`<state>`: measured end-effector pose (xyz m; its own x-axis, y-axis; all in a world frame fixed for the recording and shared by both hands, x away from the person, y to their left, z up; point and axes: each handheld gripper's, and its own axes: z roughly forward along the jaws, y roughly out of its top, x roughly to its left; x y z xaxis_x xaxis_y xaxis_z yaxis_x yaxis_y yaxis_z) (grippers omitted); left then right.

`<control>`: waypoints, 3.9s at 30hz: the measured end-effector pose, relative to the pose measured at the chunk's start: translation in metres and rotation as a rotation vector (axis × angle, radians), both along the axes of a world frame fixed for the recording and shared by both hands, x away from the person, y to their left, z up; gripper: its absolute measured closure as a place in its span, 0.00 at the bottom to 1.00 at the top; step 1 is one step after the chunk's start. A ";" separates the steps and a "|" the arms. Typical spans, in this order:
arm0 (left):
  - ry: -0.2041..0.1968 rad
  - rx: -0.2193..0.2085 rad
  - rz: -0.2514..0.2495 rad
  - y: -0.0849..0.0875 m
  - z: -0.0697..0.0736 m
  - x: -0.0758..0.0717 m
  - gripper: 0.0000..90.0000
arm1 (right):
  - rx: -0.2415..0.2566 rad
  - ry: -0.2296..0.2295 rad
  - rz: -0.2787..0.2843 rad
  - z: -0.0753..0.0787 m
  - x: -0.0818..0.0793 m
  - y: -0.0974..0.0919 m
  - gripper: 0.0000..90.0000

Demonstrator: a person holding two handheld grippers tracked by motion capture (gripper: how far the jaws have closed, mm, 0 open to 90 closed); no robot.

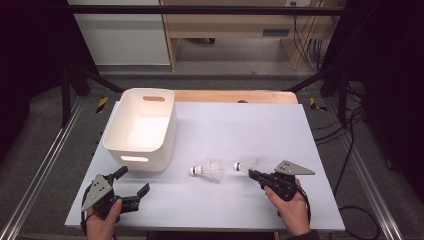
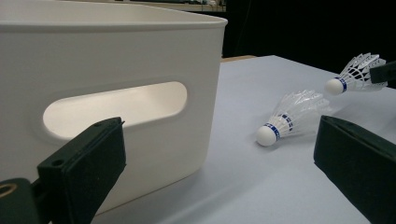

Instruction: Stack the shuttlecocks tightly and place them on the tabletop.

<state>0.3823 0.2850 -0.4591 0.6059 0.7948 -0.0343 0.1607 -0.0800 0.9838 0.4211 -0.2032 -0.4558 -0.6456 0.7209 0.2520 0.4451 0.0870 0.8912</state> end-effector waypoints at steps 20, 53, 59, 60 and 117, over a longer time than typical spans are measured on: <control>0.001 -0.012 -0.001 0.001 0.000 -0.001 0.02 | 0.002 0.020 0.036 -0.006 -0.002 0.021 1.00; 0.005 -0.011 0.000 0.001 0.000 0.000 0.02 | -0.009 0.037 0.043 -0.014 0.009 0.045 1.00; 0.006 -0.010 0.000 0.001 -0.001 0.000 0.02 | -0.018 0.048 0.056 -0.017 0.017 0.053 1.00; 0.006 -0.009 0.000 0.001 -0.001 0.000 0.02 | -0.020 0.051 0.061 -0.018 0.019 0.054 1.00; 0.019 0.006 -0.010 -0.003 -0.002 0.001 0.02 | -0.058 0.072 0.224 -0.028 0.029 0.079 1.00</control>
<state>0.3831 0.2825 -0.4611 0.6134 0.7887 -0.0412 0.1781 -0.0873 0.9801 0.4506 -0.1244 -0.4838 -0.7725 0.5768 0.2657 0.4716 0.2409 0.8482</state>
